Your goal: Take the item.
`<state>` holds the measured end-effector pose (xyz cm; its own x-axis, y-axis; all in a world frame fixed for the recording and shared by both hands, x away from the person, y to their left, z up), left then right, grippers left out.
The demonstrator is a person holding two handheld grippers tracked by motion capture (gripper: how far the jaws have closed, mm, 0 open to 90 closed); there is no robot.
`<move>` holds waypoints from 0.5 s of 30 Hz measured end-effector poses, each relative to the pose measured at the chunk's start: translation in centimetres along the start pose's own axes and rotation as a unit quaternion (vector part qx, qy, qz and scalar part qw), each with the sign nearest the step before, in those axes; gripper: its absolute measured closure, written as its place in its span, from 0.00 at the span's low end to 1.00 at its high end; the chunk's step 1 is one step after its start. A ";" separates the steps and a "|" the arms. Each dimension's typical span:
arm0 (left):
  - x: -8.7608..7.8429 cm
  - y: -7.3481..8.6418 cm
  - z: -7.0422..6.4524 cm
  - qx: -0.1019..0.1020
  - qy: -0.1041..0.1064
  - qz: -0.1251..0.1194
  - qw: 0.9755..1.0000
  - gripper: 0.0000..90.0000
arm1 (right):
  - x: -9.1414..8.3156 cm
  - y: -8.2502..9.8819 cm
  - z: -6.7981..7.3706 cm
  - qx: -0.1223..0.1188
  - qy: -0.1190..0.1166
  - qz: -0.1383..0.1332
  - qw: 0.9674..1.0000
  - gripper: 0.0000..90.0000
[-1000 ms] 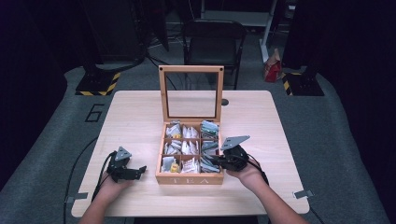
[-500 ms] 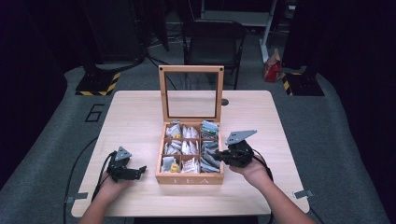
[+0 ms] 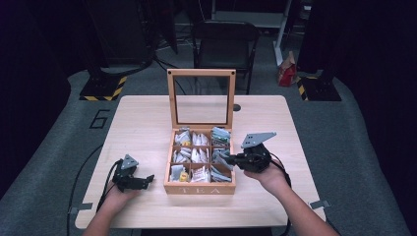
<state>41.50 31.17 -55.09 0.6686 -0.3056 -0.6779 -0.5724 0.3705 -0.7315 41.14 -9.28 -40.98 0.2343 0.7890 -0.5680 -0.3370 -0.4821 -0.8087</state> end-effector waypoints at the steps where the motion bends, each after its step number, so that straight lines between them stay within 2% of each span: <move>1: 0.0 0.0 0.0 0.001 0.001 0.001 1.000 0.08 | -0.1 0.0 0.0 0.000 -0.001 0.000 1.000 1.00; 2: 0.0 0.0 0.0 0.001 0.000 -0.001 1.000 0.08 | -0.2 0.0 0.0 0.005 0.002 -0.002 1.000 1.00; 9: 0.0 0.0 0.0 -0.002 -0.001 -0.003 1.000 0.08 | -1.0 0.0 -0.4 0.001 0.015 -0.005 1.000 1.00; 15: 0.1 0.0 0.0 -0.002 -0.001 -0.004 1.000 0.08 | -1.6 0.4 -0.9 0.011 0.026 -0.007 1.000 0.99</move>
<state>41.54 31.12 -55.11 0.6745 -0.3063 -0.6718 -0.5687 0.3647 -0.7373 41.45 -11.07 -40.48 0.2854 0.7742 -0.5649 -0.3528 -0.4631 -0.8130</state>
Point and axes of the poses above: each handheld gripper's, and its own axes: x roughly forward along the jaws, y roughly out of its underside, z roughly to its left, the point moved 3 cm from there along x, roughly forward along the jaws, and after that the axes turned 6 degrees about -y, right-handed, at the moved point
